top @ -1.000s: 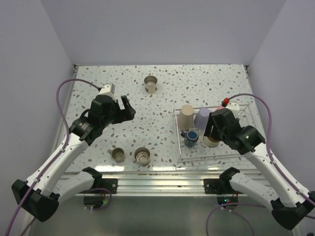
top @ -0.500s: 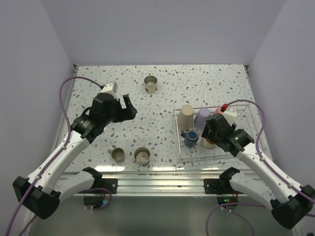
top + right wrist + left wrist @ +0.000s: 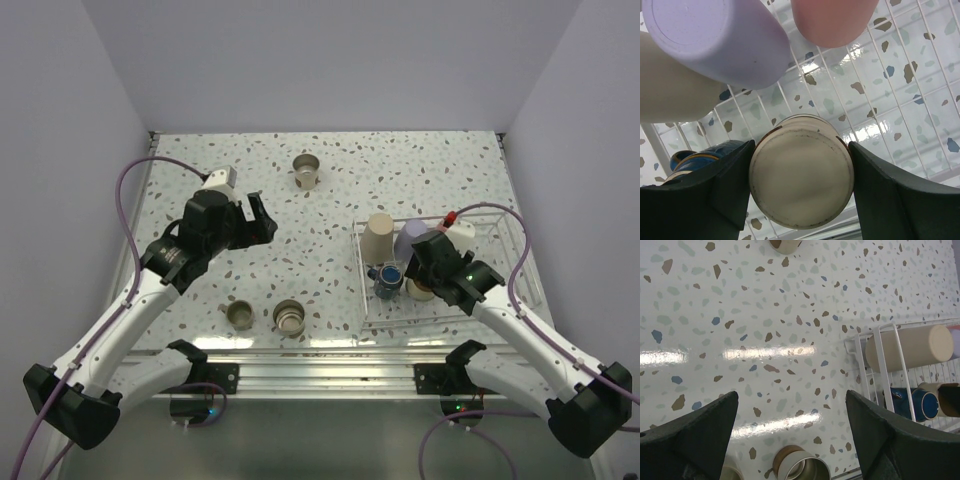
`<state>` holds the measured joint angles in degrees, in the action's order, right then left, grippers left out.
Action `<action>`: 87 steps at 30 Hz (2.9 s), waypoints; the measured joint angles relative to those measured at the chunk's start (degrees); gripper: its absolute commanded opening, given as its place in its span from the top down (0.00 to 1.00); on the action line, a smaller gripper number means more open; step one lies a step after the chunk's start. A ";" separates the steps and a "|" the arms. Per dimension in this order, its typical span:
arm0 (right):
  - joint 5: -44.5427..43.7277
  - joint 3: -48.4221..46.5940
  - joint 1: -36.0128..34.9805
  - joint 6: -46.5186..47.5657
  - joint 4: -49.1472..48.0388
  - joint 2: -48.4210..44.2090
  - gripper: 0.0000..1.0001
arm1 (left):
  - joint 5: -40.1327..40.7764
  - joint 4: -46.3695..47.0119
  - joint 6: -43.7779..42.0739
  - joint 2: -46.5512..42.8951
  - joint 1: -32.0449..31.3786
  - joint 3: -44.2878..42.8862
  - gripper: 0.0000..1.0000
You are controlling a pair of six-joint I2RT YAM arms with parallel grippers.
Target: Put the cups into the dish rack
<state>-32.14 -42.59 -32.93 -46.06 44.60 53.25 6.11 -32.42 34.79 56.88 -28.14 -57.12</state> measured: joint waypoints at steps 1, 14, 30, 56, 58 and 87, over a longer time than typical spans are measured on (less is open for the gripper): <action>0.09 0.00 0.00 0.00 -0.26 0.00 0.64 | 0.00 -0.02 -0.02 0.00 0.00 0.00 0.09; 0.15 0.00 0.00 0.22 -0.76 -0.02 0.02 | 0.02 -0.37 -1.49 0.39 0.00 -0.68 0.10; -2.12 -18.91 0.00 1.77 9.57 -7.26 0.02 | -8.92 -5.46 -7.45 3.91 -1.40 -0.44 0.26; -3.13 -30.75 0.00 4.61 22.64 -11.91 0.01 | -9.33 -7.52 -0.52 9.18 -17.27 14.45 0.67; -3.10 -31.04 0.00 5.20 22.71 -11.89 0.01 | -8.28 -7.21 0.55 10.91 -18.21 14.45 0.88; 37.46 -53.29 0.09 -2.56 -4.79 8.26 0.02 | -9.14 33.92 -1.14 8.04 -17.20 -14.91 1.00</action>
<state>5.32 -95.88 -32.84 -48.62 39.81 61.52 -3.03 1.50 33.65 64.93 -45.34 -72.03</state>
